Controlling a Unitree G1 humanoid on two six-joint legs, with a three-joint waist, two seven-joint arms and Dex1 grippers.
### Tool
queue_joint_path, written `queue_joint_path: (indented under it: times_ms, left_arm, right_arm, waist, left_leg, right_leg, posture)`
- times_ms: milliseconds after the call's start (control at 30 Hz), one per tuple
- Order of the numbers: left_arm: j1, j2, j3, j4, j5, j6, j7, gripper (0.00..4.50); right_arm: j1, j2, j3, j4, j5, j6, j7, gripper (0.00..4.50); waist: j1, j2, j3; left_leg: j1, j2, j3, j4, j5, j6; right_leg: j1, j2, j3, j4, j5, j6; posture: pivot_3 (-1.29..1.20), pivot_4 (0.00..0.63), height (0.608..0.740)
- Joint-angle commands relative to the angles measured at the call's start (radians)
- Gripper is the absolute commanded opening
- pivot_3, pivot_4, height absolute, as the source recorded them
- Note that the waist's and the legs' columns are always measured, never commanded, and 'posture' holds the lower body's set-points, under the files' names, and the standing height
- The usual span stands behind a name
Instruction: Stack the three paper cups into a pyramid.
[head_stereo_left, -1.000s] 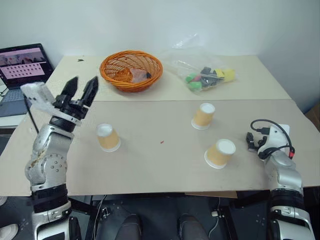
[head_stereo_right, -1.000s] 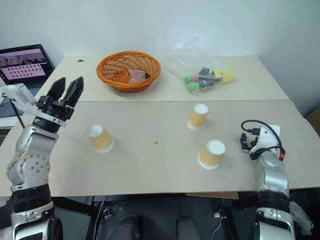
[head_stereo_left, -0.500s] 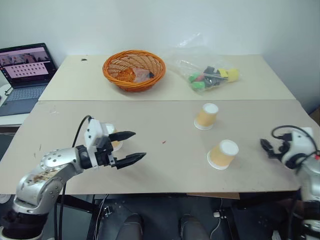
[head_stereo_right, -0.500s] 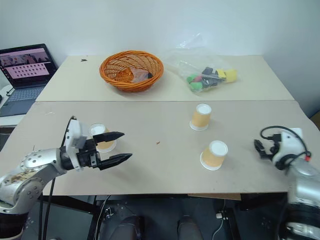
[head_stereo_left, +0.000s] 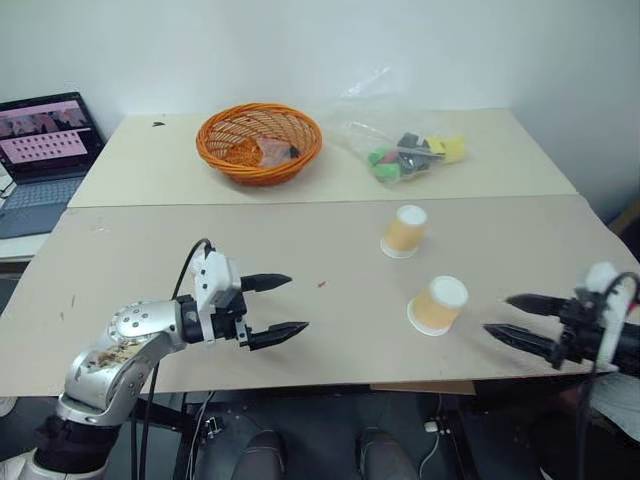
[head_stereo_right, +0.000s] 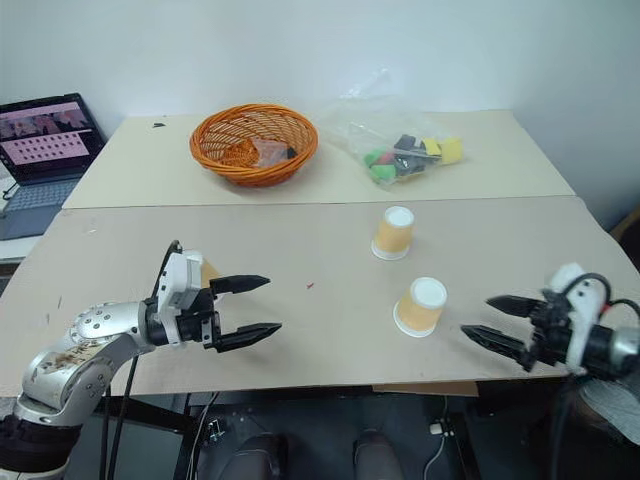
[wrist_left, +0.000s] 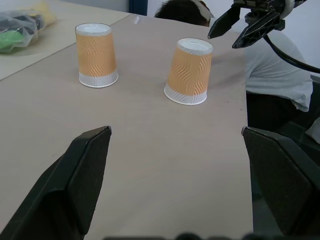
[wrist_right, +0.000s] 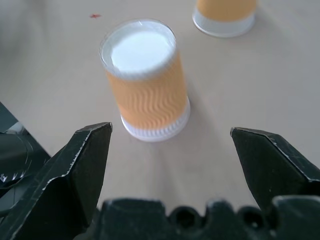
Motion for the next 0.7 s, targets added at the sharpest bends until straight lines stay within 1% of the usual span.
queue_joint_path:
  times_ms: [33,200,500,700]
  left_arm:
    - [-0.016,-0.002,0.011,-0.006,0.006,-0.013,-0.008,4.5]
    - [-0.027,-0.002,0.018,-0.006,-0.003,0.001,-0.005,4.5]
    - [-0.037,-0.008,0.016,-0.002,0.0,0.001,-0.003,4.5]
    - [-0.032,-0.013,0.017,-0.003,0.004,0.001,0.001,4.5]
  right_arm:
    - [-0.029,0.003,0.03,-0.059,-0.024,0.006,-0.049,4.48]
    - [-0.043,0.002,0.047,-0.078,-0.028,0.003,-0.068,4.48]
    - [-0.123,0.015,0.118,-0.05,-0.076,-0.016,-0.105,4.48]
    - [-0.16,0.022,0.144,-0.029,-0.094,-0.016,-0.107,4.48]
  waist:
    - [0.008,0.0,0.0]
    - [0.025,0.0,0.0]
    - [0.02,0.0,0.0]
    - [0.023,0.0,0.0]
  left_leg:
    - [-0.001,-0.001,0.0,0.0,0.0,0.0]
    - [-0.003,-0.001,-0.001,0.002,0.0,0.0]
    - [-0.002,0.0,0.0,0.002,0.0,0.0]
    - [-0.002,-0.001,0.0,0.002,0.0,0.0]
  right_leg:
    - [-0.001,-0.001,0.0,0.0,0.0,0.0]
    - [-0.002,-0.001,-0.001,0.0,0.0,0.0]
    - [-0.002,0.0,0.0,0.001,0.0,0.0]
    - [-0.002,-0.001,0.0,0.001,0.0,0.0]
  posture:
    - [0.0,0.15,0.74]
    - [0.0,0.15,0.74]
    - [0.0,0.15,0.74]
    - [0.0,0.15,0.74]
